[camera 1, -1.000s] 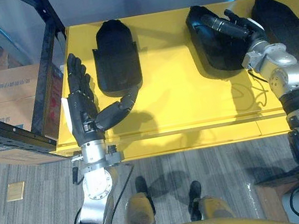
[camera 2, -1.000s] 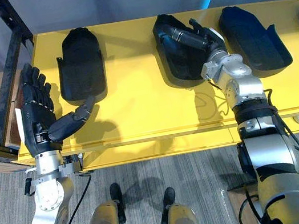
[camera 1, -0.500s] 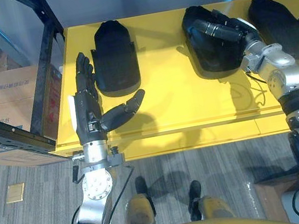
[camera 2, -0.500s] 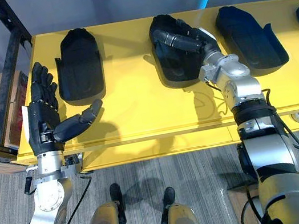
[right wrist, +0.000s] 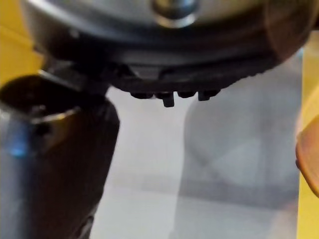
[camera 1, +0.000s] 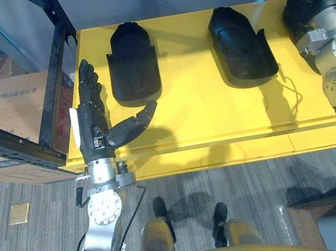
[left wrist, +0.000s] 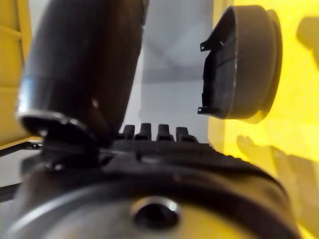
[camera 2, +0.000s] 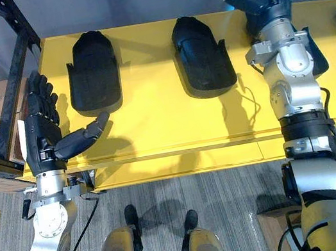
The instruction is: Walk over and take three plastic housings, then place them on the shelf
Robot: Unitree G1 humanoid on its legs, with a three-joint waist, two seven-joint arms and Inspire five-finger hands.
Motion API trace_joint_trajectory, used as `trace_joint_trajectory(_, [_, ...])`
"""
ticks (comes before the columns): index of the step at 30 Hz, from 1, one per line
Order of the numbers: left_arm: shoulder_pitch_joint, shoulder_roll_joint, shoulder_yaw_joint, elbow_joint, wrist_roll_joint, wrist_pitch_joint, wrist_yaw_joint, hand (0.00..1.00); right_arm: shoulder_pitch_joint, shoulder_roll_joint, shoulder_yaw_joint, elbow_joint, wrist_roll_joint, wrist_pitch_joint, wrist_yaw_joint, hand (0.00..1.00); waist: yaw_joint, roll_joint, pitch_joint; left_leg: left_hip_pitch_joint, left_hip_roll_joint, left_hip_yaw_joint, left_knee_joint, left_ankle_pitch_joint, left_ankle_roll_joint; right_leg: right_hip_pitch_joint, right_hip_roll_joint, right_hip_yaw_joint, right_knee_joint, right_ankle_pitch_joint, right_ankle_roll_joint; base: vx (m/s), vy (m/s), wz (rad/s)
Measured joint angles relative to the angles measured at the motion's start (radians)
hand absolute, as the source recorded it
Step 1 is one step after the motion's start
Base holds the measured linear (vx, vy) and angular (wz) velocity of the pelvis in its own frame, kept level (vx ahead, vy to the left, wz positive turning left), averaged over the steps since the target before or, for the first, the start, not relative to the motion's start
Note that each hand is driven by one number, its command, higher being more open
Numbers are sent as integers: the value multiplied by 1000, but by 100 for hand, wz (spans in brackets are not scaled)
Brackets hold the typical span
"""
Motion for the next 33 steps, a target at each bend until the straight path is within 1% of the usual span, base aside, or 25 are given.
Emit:
trace_joint_trajectory(4, [0,0,0,0,0,0,14,100,50,0,-29,0,-1,49,-12,100,-15,0,0,0,0,2,-1,0,0,-1,0,0,1,0,0,0,0,0])
trace_joint_trajectory(8, [0,0,-12,-1,0,0,20,100,101,0,-31,7,-1,81,-14,100,-21,0,0,0,1,6,-1,0,0,-4,0,3,1,0,0,2,4,-2])
trace_joint_trajectory(13, [-1,0,-30,-1,1,0,28,100,99,0,-36,62,0,84,-6,100,-21,0,0,0,2,9,-1,0,0,-4,0,3,1,0,0,0,0,0])
trace_joint_trajectory(17, [-1,0,-30,-2,1,0,37,100,98,0,-35,89,0,85,29,100,-20,1,0,-3,2,10,0,0,0,-8,-1,3,3,-1,1,0,0,0])
trace_joint_trajectory(22, [-3,0,-30,-13,1,0,37,100,93,0,-34,137,1,86,96,100,-19,3,0,-14,2,10,2,0,0,-18,-2,2,6,-1,1,0,0,0])
trace_joint_trajectory(28, [-11,-1,-30,-13,1,0,36,100,80,-3,13,185,1,89,155,100,-19,16,4,-17,1,7,3,0,0,-20,-3,-2,9,-2,1,0,0,0])
trace_joint_trajectory(31, [-14,-2,-30,-14,2,0,35,100,55,-6,32,200,1,107,162,100,-19,27,9,-23,1,7,4,0,0,-30,-6,-3,20,-5,1,0,0,0])
trace_joint_trajectory(33, [-14,-2,-30,-14,9,1,38,100,55,-6,45,205,1,108,166,100,-17,30,11,-25,1,6,4,0,0,-36,-7,-3,30,-10,0,0,0,0])
